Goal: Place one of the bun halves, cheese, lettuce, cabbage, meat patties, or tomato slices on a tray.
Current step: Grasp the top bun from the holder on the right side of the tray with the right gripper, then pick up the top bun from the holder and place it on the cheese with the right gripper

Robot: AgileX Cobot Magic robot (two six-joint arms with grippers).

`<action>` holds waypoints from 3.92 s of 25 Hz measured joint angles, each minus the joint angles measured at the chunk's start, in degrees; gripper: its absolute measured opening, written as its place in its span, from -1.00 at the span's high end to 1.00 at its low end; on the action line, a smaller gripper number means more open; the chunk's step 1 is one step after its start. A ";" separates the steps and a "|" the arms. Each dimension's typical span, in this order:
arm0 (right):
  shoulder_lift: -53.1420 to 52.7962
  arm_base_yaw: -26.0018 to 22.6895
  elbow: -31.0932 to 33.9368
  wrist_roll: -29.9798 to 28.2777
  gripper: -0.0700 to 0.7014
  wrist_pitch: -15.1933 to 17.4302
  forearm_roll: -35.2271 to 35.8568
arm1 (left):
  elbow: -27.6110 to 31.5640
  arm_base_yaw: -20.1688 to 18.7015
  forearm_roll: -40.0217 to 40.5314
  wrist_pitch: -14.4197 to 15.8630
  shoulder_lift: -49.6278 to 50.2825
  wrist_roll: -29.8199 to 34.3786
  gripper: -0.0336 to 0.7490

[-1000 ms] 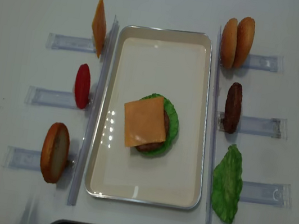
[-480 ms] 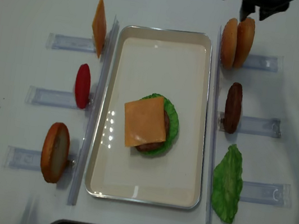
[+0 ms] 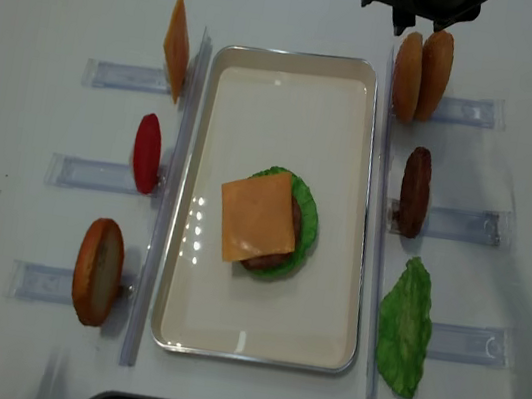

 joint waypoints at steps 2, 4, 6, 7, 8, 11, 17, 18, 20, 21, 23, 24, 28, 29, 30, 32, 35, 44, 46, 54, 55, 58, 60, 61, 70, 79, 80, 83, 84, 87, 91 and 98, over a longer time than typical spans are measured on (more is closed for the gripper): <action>0.72 0.00 0.00 -0.05 -0.25 -0.98 -0.08 | 0.00 0.00 0.00 0.00 0.00 0.00 0.72; 1.74 0.00 0.00 -0.11 -0.26 -1.30 -0.12 | 0.00 0.00 0.00 0.00 0.00 0.00 0.72; 3.22 0.00 0.00 -0.37 -0.27 -1.44 -0.19 | 0.00 0.00 0.00 0.00 0.00 0.00 0.72; 4.11 0.00 0.00 -0.42 -0.28 -1.44 -0.19 | 0.00 0.00 0.00 0.00 0.00 0.00 0.72; 4.82 0.00 0.00 -0.55 -0.28 -1.50 -0.19 | 0.00 0.00 0.00 0.00 0.00 0.00 0.72; 6.70 0.00 -0.07 -1.55 -0.28 -2.32 -0.58 | 0.00 0.00 0.00 0.00 0.00 0.00 0.72; 9.08 -0.90 -0.65 -2.12 -0.24 -3.89 -1.62 | 0.00 0.00 0.00 0.00 0.00 0.00 0.72; 9.70 -1.06 -0.65 -2.18 -0.20 -3.38 -1.49 | 0.00 0.00 0.00 0.00 0.00 0.00 0.72; 10.92 -1.10 -0.65 -2.27 -0.11 -3.44 -1.85 | 0.00 0.00 0.00 0.00 0.00 0.00 0.72; 10.92 -1.10 -0.65 -2.30 -0.06 -3.28 -1.91 | 0.00 0.00 0.00 0.00 0.00 0.00 0.72; 10.92 -1.17 -0.70 -2.35 0.10 -2.88 -2.27 | 0.00 0.00 0.00 0.00 0.00 0.00 0.72; 10.92 -1.17 -0.70 -2.35 0.17 -2.67 -2.26 | 0.00 0.00 0.00 0.00 0.00 0.00 0.72; 10.77 -1.17 -0.70 -2.42 0.17 -1.63 -1.84 | 0.00 0.00 0.00 0.00 0.00 0.00 0.72; 10.53 -1.17 -0.77 -2.49 0.17 -1.20 -1.66 | 0.00 0.00 0.00 0.00 0.00 0.00 0.72; 10.23 -1.17 -0.98 -2.55 0.17 -0.56 -1.35 | 0.00 0.00 0.00 0.00 0.00 0.00 0.72; 9.38 -1.17 -2.14 -2.83 0.18 2.63 0.06 | 0.00 0.00 0.00 0.00 0.00 0.00 0.72; 6.78 -1.17 -6.04 -3.10 0.18 8.02 1.88 | 0.00 0.00 0.00 0.00 0.00 0.00 0.72; 3.20 1.37 -8.61 -3.51 0.18 10.16 7.66 | 0.00 0.00 0.00 0.00 0.00 0.00 0.72; 0.78 4.53 -3.30 -1.70 0.18 10.22 7.66 | 0.00 0.00 -0.01 0.00 0.00 0.00 0.72; -11.08 16.40 14.12 7.45 0.18 8.27 8.26 | 0.00 0.00 -0.01 0.00 0.00 0.00 0.72; -11.29 17.42 15.23 7.84 0.18 7.44 8.33 | 0.00 0.00 -0.01 0.00 0.00 0.00 0.72; -11.29 19.03 16.73 5.52 0.18 1.97 11.67 | 0.00 0.00 -0.01 0.00 0.00 0.00 0.72; -11.29 19.08 17.10 0.19 0.18 -3.57 18.91 | 0.00 0.00 -0.01 0.00 0.00 0.00 0.72; -11.29 18.95 17.16 -3.29 0.18 -6.59 22.69 | 0.00 0.00 -0.01 0.00 0.00 0.00 0.72; -11.43 15.63 21.84 -22.99 0.18 -17.23 45.79 | 0.00 0.00 -0.01 0.00 0.00 0.00 0.72; -11.43 10.07 34.93 -48.99 0.19 -21.71 70.72 | 0.00 0.00 -0.01 0.00 0.00 0.00 0.72; -11.43 9.85 35.44 -49.90 0.19 -22.30 71.35 | 0.00 0.00 -0.01 0.00 0.00 0.00 0.72; -11.43 9.79 36.90 -51.27 0.19 -24.39 73.00 | 0.00 0.00 -0.01 0.00 0.00 0.00 0.72; -11.43 9.79 37.54 -51.88 0.19 -24.75 73.44 | 0.00 0.00 -0.01 0.00 0.00 0.00 0.72; -11.43 9.79 38.77 -53.18 0.19 -25.09 74.11 | 0.00 0.00 -0.01 0.00 0.00 0.00 0.72; -11.43 9.79 38.83 -53.58 0.19 -25.85 75.78 | 0.00 0.00 -0.01 0.00 0.00 0.00 0.72; -10.46 9.79 38.83 -53.88 0.19 -26.59 77.94 | 0.00 0.00 -0.01 0.00 0.00 0.00 0.72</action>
